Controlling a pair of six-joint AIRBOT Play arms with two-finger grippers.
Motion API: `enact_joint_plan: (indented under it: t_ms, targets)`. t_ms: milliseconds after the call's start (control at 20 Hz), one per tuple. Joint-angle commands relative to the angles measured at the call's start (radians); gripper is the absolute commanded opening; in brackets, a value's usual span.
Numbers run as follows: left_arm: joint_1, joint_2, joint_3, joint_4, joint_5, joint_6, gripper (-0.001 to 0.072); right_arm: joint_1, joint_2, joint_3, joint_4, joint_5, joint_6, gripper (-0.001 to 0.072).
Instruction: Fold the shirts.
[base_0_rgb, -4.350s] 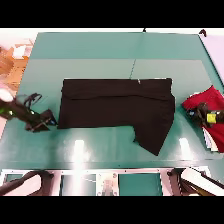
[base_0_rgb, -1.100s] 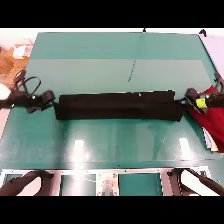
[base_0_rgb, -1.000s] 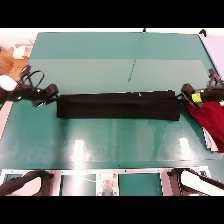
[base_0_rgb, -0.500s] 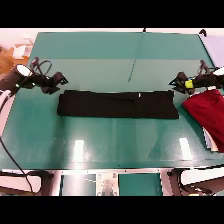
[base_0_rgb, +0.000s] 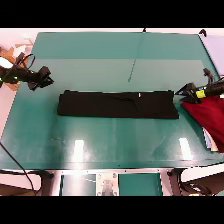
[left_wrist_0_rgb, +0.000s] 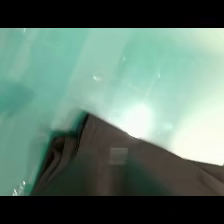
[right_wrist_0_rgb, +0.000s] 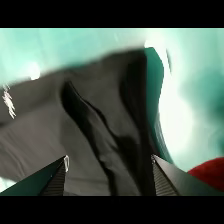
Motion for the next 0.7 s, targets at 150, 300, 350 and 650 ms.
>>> enact_joint_plan:
  t_ms: [150, 300, 350, 650]
  targets:
    - [0.009, -0.001, 0.007, -0.155, -0.054, 0.089, 0.0025, -0.01, -0.147, -0.033, 0.024, 0.058, -0.118, 0.0624]
    - [0.001, -0.001, 0.007, -0.294, -0.074, 0.195, 0.0025, -0.006, -0.191, -0.033, 0.041, 0.059, -0.133, 0.0687]
    - [-0.01, -0.001, 0.007, -0.335, -0.076, 0.233, 0.0025, 0.002, -0.198, -0.033, 0.052, 0.057, -0.149, 0.0687]
    - [-0.198, -0.001, 0.008, -0.385, -0.039, 0.34, 0.0025, 0.071, -0.2, -0.015, 0.052, 0.004, -0.162, 0.0606]
